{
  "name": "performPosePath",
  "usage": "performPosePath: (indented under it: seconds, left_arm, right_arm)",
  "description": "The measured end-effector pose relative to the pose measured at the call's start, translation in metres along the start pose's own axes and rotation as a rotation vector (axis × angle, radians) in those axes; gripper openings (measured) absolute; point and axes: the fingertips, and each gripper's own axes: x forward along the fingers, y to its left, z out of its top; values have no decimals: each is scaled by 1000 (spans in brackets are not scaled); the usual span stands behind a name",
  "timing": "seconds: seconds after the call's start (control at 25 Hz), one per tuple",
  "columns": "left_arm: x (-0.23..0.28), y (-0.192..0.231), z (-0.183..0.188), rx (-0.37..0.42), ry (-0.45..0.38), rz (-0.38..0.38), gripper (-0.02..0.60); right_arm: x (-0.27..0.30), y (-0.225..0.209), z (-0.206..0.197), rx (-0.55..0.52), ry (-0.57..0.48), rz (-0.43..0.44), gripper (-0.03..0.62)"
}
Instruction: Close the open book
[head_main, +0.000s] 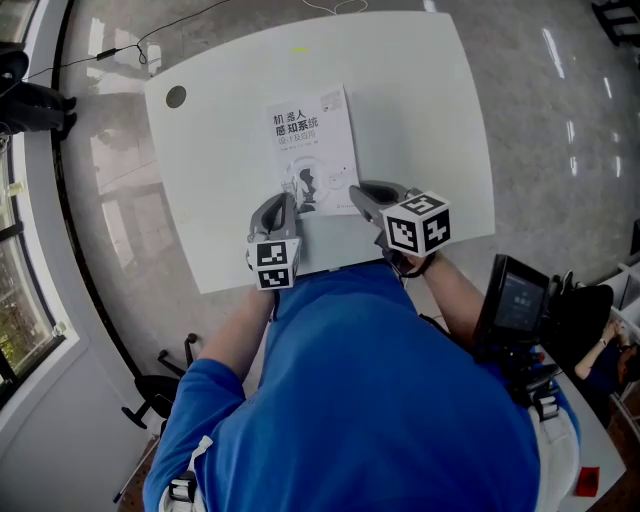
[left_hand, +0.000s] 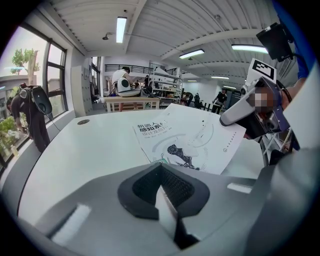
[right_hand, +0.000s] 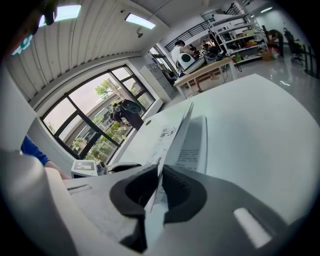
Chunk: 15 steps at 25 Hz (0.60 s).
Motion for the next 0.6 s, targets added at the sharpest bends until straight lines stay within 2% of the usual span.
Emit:
performPosePath:
  seconds: [0.32, 0.6]
  left_arm:
    - [-38, 17, 2, 0, -54, 11, 6]
    - [-45, 29, 16, -14, -89, 49, 6]
  right_arm:
    - [-3, 59, 4, -78, -38, 26, 25]
    - [-1, 77, 22, -147, -54, 55, 20]
